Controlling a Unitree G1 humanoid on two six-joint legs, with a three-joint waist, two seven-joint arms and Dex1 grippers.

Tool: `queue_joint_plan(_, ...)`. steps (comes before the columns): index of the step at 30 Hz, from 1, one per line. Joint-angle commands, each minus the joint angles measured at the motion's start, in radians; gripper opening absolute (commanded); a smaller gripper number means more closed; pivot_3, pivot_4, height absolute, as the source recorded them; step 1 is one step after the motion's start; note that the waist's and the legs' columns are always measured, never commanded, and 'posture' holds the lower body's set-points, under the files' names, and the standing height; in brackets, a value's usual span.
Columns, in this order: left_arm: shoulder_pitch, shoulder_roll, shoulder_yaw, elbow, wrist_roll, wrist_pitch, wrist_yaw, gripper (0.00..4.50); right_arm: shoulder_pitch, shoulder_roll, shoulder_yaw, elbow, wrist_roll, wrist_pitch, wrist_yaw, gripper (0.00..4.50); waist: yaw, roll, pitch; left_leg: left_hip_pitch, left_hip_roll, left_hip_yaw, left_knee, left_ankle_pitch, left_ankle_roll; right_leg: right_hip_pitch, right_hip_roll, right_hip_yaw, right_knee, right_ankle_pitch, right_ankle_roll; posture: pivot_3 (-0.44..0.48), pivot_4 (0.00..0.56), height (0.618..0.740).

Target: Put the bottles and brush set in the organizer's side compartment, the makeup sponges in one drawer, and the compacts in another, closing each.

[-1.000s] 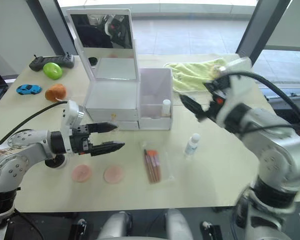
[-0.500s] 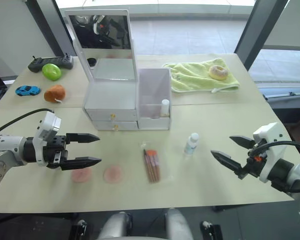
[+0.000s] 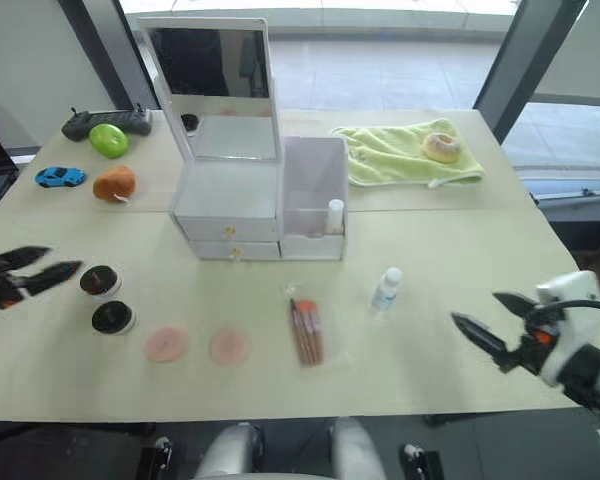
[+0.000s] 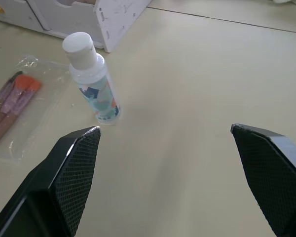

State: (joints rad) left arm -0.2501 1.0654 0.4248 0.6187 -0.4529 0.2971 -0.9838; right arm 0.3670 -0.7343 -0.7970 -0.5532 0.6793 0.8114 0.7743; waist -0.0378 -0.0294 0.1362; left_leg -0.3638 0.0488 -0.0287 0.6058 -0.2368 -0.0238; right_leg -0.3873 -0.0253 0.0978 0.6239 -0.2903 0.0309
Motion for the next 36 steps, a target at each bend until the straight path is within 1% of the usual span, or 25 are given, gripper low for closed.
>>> queue_joint_plan(1, -0.073, 0.054, 0.043, 0.194, 0.068, -0.152, 0.067, 4.50, 0.030, -0.002, -0.158, 0.086, -0.008, -0.090, 0.036, 4.49, 0.003, -0.002, -0.001, 0.000, 0.000, 0.000, 0.000, 0.000, 0.000, 0.001, -0.001, 0.000, 0.000, 0.000, 0.000, 0.000, 0.150, 0.740)
queue_joint_plan(2, -0.090, 0.079, 0.050, 0.283, 0.086, -0.192, 0.099, 4.50, 0.046, -0.006, -0.228, 0.136, 0.011, -0.102, 0.061, 4.49, 0.003, -0.003, -0.001, 0.000, 0.000, 0.001, 0.000, 0.000, 0.000, 0.001, -0.001, -0.001, 0.000, 0.000, 0.000, 0.000, 0.150, 0.740)
queue_joint_plan(4, -0.119, 0.113, 0.055, 0.413, 0.119, -0.244, 0.157, 4.50, 0.074, -0.014, -0.311, 0.197, 0.026, -0.121, 0.094, 4.49, 0.002, -0.003, -0.001, 0.000, 0.000, 0.002, 0.000, 0.000, 0.000, 0.001, -0.003, -0.001, 0.000, 0.000, 0.000, 0.000, 0.150, 0.740)
queue_joint_plan(5, -0.133, 0.124, 0.052, 0.459, 0.132, -0.261, 0.179, 4.50, 0.086, -0.017, -0.329, 0.213, 0.023, -0.129, 0.102, 4.49, 0.001, -0.003, -0.001, 0.000, 0.000, 0.003, 0.000, 0.000, 0.000, 0.000, -0.003, -0.001, 0.000, 0.000, 0.000, 0.000, 0.150, 0.740)
queue_joint_plan(7, -0.156, 0.131, 0.025, 0.530, 0.181, -0.304, 0.280, 4.50, 0.106, -0.017, -0.330, 0.230, -0.003, -0.152, 0.100, 4.49, 0.001, -0.004, -0.001, 0.002, 0.001, 0.003, -0.002, 0.000, 0.000, 0.001, -0.002, -0.001, 0.001, 0.001, 0.001, 0.000, 0.150, 0.740)
queue_joint_plan(8, -0.169, 0.126, 0.019, 0.550, 0.191, -0.311, 0.291, 4.50, 0.109, -0.016, -0.324, 0.230, -0.006, -0.159, 0.096, 4.49, 0.001, -0.004, -0.002, 0.004, 0.001, 0.003, -0.004, 0.000, 0.000, 0.001, -0.002, -0.001, 0.001, 0.001, 0.002, 0.000, 0.150, 0.740)
queue_joint_plan(13, -0.219, 0.082, -0.010, 0.569, 0.220, -0.345, 0.272, 4.50, 0.098, -0.006, -0.260, 0.150, 0.010, -0.150, 0.060, 4.49, 0.002, -0.003, -0.002, 0.007, 0.001, 0.005, -0.007, 0.000, -0.001, 0.002, -0.003, -0.001, 0.003, 0.001, 0.003, 0.000, 0.150, 0.740)
queue_joint_plan(17, -0.265, 0.003, -0.036, 0.479, 0.203, -0.343, 0.163, 4.50, 0.030, -0.012, -0.150, 0.078, 0.007, -0.124, -0.017, 4.49, 0.002, -0.005, -0.003, 0.007, 0.001, 0.006, -0.007, 0.000, 0.000, 0.002, -0.003, -0.001, 0.003, 0.003, 0.005, 0.000, 0.150, 0.740)
queue_joint_plan(19, -0.240, -0.065, -0.068, 0.293, 0.152, -0.280, 0.040, 4.50, -0.030, -0.015, -0.077, 0.031, 0.005, -0.096, -0.090, 4.49, 0.004, -0.006, -0.005, 0.006, 0.000, 0.006, -0.007, 0.000, 0.000, 0.003, -0.003, -0.001, 0.004, 0.003, 0.005, 0.000, 0.150, 0.740)
queue_joint_plan(21, -0.162, -0.128, -0.098, 0.002, 0.047, -0.144, -0.070, 4.50, -0.083, -0.021, 0.002, -0.034, 0.031, -0.064, -0.132, 4.49, 0.004, -0.007, -0.007, 0.004, 0.000, 0.006, -0.006, 0.001, -0.002, 0.004, -0.003, 0.000, 0.005, 0.004, 0.005, 0.000, 0.150, 0.740)
queue_joint_plan(22, -0.122, -0.145, -0.109, -0.124, 0.003, -0.077, -0.102, 4.50, -0.102, -0.024, 0.032, -0.059, 0.045, -0.049, -0.142, 4.49, 0.002, -0.007, -0.007, 0.001, 0.001, 0.006, -0.005, 0.001, -0.002, 0.003, -0.003, 0.000, 0.006, 0.004, 0.004, 0.000, 0.150, 0.740)
queue_joint_plan(23, -0.090, -0.156, -0.112, -0.214, -0.027, -0.026, -0.114, 4.50, -0.115, -0.026, 0.050, -0.074, 0.054, -0.039, -0.150, 4.49, 0.000, -0.006, -0.008, -0.004, 0.001, 0.005, -0.005, 0.001, -0.002, 0.002, -0.002, 0.001, 0.006, 0.004, 0.004, 0.000, 0.150, 0.740)
queue_joint_plan(24, -0.052, -0.166, -0.129, -0.329, -0.057, 0.032, -0.119, 4.50, -0.129, -0.032, 0.075, -0.093, 0.064, -0.028, -0.153, 4.49, -0.003, -0.006, -0.008, -0.005, 0.001, 0.005, -0.005, 0.001, -0.002, 0.002, -0.002, 0.001, 0.006, 0.007, -0.001, 0.000, 0.150, 0.740)
queue_joint_plan(25, -0.005, -0.167, -0.148, -0.445, -0.091, 0.075, -0.144, 4.50, -0.145, -0.044, 0.102, -0.104, 0.074, -0.013, -0.154, 4.49, -0.005, -0.005, -0.008, -0.005, 0.001, 0.005, -0.005, 0.001, -0.002, 0.003, -0.001, 0.001, 0.006, 0.008, -0.003, 0.000, 0.150, 0.740)
queue_joint_plan(28, 0.123, -0.129, -0.197, -0.788, -0.232, 0.233, -0.233, 4.50, -0.187, -0.099, 0.194, -0.134, 0.108, 0.018, -0.118, 4.49, -0.014, -0.003, -0.008, -0.004, 0.002, 0.005, -0.005, 0.001, -0.002, 0.004, -0.001, 0.003, 0.006, 0.007, -0.001, 0.000, 0.150, 0.740)
queue_joint_plan(30, 0.140, -0.111, -0.201, -0.927, -0.297, 0.295, -0.237, 4.50, -0.218, -0.125, 0.237, -0.142, 0.127, 0.028, -0.108, 4.49, -0.013, -0.002, -0.007, -0.004, 0.002, 0.005, -0.004, 0.001, -0.002, 0.004, 0.000, 0.003, 0.006, 0.004, 0.005, 0.000, 0.150, 0.740)
queue_joint_plan(31, 0.123, -0.119, -0.200, -0.972, -0.327, 0.318, -0.216, 4.50, -0.241, -0.131, 0.258, -0.139, 0.131, 0.029, -0.111, 4.49, -0.009, -0.002, -0.007, -0.004, 0.002, 0.004, -0.003, 0.001, -0.002, 0.004, 0.000, 0.002, 0.006, 0.004, 0.005, 0.000, 0.150, 0.740)
queue_joint_plan(33, 0.092, -0.128, -0.195, -1.029, -0.374, 0.356, -0.187, 4.50, -0.279, -0.131, 0.289, -0.129, 0.137, 0.030, -0.122, 4.49, -0.001, 0.000, -0.006, -0.004, 0.002, 0.003, 0.001, 0.001, -0.002, 0.005, 0.001, 0.001, 0.006, 0.004, 0.006, 0.000, 0.150, 0.740)
queue_joint_plan(36, 0.068, -0.129, -0.207, -1.080, -0.395, 0.377, -0.175, 4.50, -0.328, -0.114, 0.377, -0.123, 0.134, 0.030, -0.135, 4.49, 0.001, 0.001, -0.006, -0.003, 0.001, 0.002, 0.004, 0.001, -0.002, 0.004, 0.001, 0.001, 0.005, 0.004, 0.007, 0.000, 0.150, 0.740)
